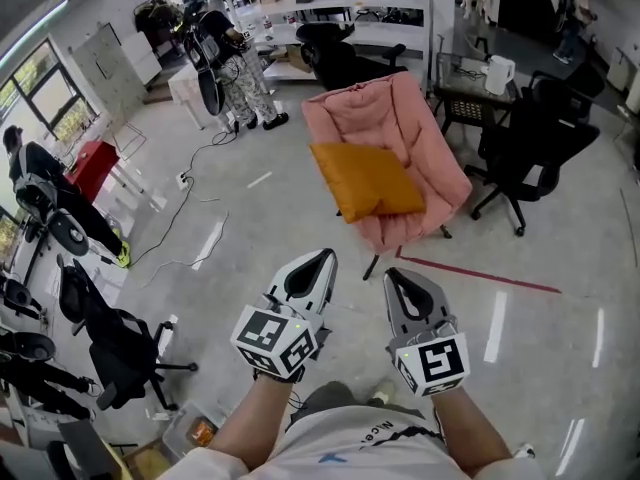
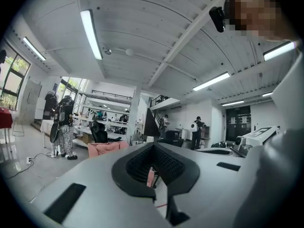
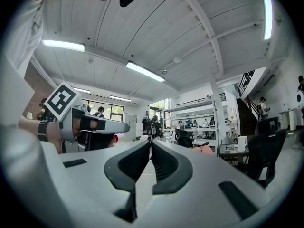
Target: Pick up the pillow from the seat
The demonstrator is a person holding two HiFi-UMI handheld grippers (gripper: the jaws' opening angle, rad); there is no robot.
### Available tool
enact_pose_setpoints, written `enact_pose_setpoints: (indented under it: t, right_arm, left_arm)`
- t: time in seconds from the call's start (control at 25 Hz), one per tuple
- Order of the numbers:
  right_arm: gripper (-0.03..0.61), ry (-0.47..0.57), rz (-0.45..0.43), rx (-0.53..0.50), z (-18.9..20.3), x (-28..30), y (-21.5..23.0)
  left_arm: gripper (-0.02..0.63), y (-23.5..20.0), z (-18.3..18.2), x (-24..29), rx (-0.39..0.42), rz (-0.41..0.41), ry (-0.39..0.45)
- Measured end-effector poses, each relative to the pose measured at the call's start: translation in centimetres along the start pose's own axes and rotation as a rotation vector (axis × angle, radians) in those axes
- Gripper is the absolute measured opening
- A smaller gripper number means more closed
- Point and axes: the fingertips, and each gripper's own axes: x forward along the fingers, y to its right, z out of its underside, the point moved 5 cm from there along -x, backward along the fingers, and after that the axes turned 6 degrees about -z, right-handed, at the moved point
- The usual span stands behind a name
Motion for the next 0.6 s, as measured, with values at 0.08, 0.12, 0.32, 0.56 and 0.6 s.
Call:
enact_pose_setpoints:
  t: [0.08,0.12,0.32,0.56,0.6]
  right_arm:
    - [0.018,0.003,-0.001,0.02,0.1,0.1,0.5]
    - [0.017,0.005,-0.003,0.027,0.2,0.3,0.7]
    - [0.017,-0.01,-0.03,0.011,0.8,1.9,1.6]
    - [0.017,-0.051,-0.034,0.007,2.4,6.1,2.6]
    - [0.017,-0.057,-0.03,0.006,2.7,7.1,2.9]
  left_arm:
    - [0.009,0.1,-0.1,0.4,0.01,-0.009,0.0]
    - [0.009,0.1,-0.2,0.7,0.012,-0.014,0.001]
    - [0.009,-1.0,-0.1,2.3,0.007,-0.028,-0.002]
    - [0.009,-4.8,0.8,5.4,-0.01,-0.033,-0.009]
    - [0.009,-5.8,0.9,6.2,-0.01,-0.032,-0.008]
